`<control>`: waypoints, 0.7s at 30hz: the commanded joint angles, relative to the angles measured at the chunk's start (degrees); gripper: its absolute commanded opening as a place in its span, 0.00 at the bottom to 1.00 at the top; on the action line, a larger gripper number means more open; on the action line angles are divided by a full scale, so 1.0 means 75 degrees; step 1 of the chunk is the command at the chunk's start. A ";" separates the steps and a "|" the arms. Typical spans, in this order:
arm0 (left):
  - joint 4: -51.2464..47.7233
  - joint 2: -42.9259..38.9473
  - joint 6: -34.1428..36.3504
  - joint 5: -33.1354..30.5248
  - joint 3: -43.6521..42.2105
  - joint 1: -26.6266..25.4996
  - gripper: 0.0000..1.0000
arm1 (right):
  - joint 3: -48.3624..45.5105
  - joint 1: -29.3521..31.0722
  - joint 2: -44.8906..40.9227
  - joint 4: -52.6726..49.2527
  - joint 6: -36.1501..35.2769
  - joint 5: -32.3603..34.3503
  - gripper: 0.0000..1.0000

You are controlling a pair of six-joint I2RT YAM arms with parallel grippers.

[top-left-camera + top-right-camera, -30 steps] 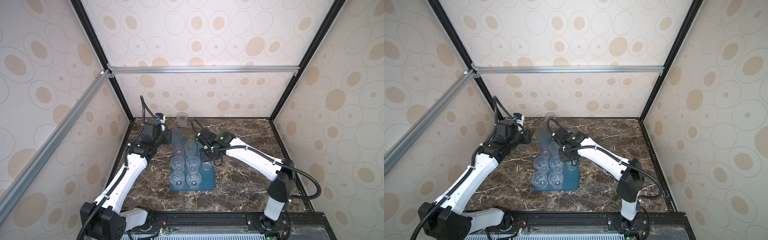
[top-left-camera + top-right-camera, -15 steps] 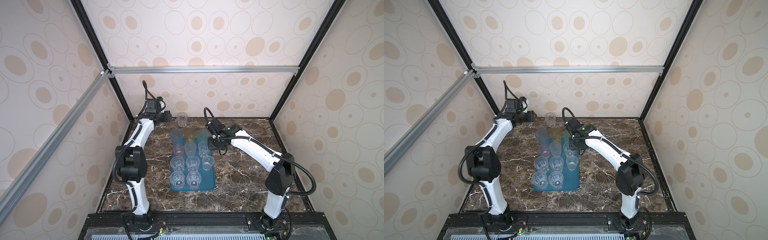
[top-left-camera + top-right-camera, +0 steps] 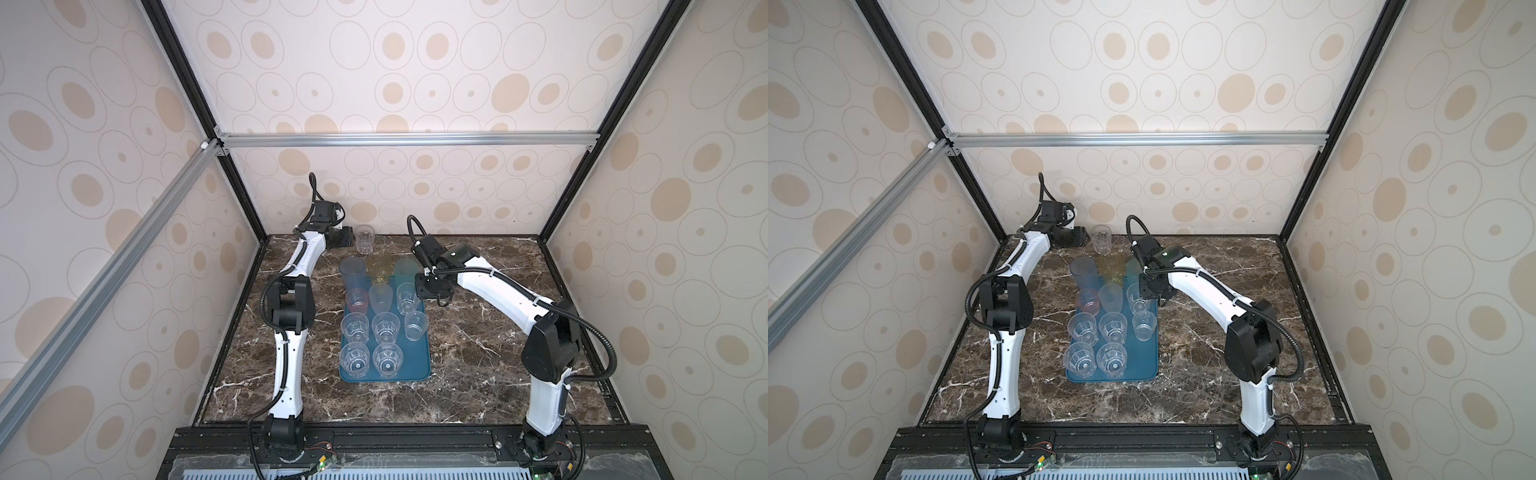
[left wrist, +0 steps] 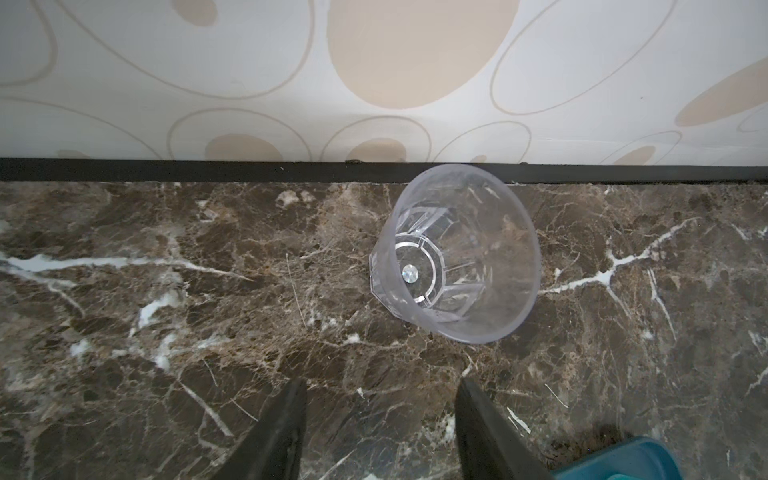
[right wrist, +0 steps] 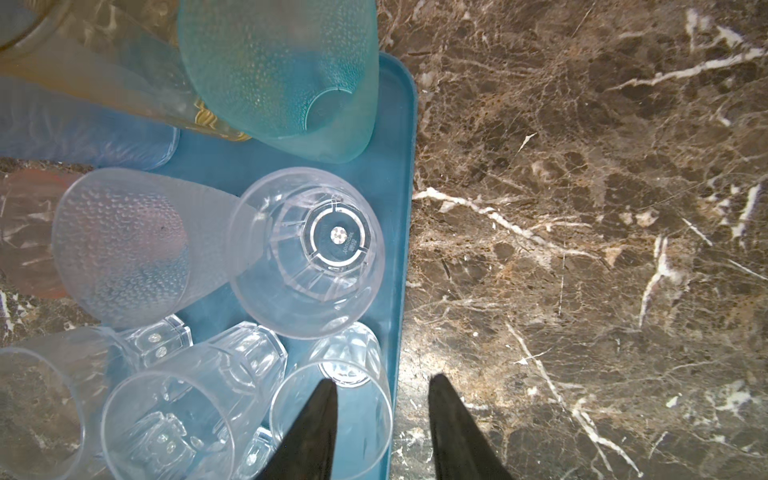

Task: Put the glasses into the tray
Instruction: 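Move the left gripper to the clear glass by the far wall and grasp it, then lift the clear glass and carry it over the tray with the left gripper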

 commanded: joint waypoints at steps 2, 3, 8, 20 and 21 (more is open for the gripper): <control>0.0499 0.0164 -0.0271 -0.0036 0.0403 -0.0160 0.56 | 0.0116 -0.0031 0.0202 -0.0043 -0.0040 -0.0110 0.40; 0.0645 0.0189 -0.0338 -0.0010 0.0393 -0.0196 0.56 | 0.0060 -0.0032 0.0201 -0.0001 -0.0025 -0.0133 0.40; 0.1108 0.0459 -0.0423 -0.0324 0.0467 -0.0392 0.56 | -0.0121 -0.0032 0.0173 0.0057 0.0037 -0.0192 0.40; 0.1418 0.0982 -0.0313 -0.1529 0.0621 -0.0490 0.48 | -0.0278 -0.0026 0.0109 0.0123 0.0179 -0.0345 0.40; 0.1395 0.0978 -0.0316 -0.1596 0.0620 -0.0499 0.46 | -0.0282 -0.0031 0.0119 0.0129 0.0203 -0.0366 0.40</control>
